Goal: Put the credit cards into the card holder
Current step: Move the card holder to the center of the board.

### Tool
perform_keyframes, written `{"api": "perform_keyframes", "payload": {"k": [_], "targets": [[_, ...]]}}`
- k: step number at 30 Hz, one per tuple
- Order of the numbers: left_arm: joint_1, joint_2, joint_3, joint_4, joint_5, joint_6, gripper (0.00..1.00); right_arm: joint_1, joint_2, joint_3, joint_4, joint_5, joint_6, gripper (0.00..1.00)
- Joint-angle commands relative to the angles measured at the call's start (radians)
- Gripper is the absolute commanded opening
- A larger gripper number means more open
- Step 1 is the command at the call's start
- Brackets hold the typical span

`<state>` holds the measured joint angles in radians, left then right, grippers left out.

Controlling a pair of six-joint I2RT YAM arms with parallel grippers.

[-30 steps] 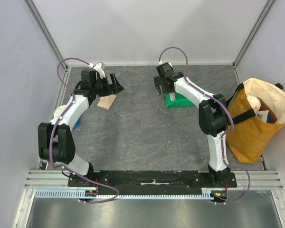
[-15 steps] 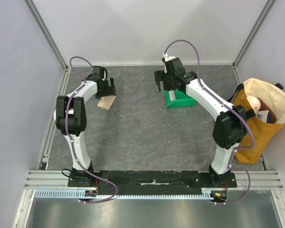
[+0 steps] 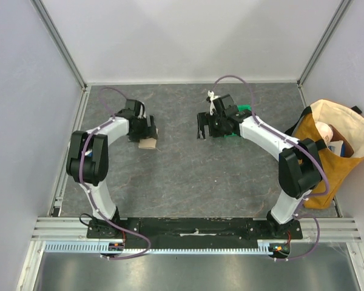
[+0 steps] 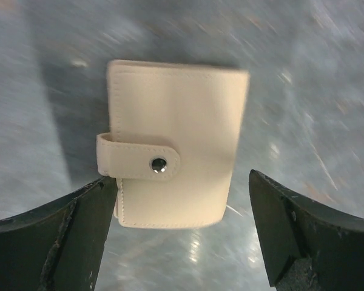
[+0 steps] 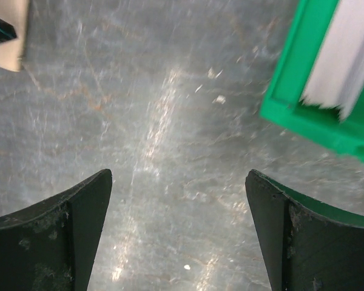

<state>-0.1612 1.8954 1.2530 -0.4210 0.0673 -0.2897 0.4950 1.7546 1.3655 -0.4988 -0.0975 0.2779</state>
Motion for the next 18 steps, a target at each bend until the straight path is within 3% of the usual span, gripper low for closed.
{"api": "perform_keyframes", "payload": {"k": [1, 6, 9, 14, 18], "targets": [[-0.139, -0.096, -0.173, 0.016, 0.221, -0.144, 0.93, 0.03, -0.076, -0.118, 0.106, -0.143, 0.063, 0.98], [-0.357, -0.275, -0.355, 0.143, 0.27, -0.343, 0.93, 0.066, -0.138, -0.281, 0.199, -0.174, 0.128, 0.98], [-0.408, -0.41, -0.443, 0.208, 0.264, -0.436, 0.93, 0.07, -0.173, -0.364, 0.256, -0.174, 0.181, 0.98], [-0.384, -0.575, -0.379, 0.062, -0.027, -0.312, 0.99, 0.077, -0.208, -0.439, 0.338, -0.199, 0.263, 0.98], [-0.238, -0.463, -0.285, 0.096, 0.122, -0.175, 0.99, 0.094, -0.202, -0.48, 0.425, -0.208, 0.355, 0.97]]}}
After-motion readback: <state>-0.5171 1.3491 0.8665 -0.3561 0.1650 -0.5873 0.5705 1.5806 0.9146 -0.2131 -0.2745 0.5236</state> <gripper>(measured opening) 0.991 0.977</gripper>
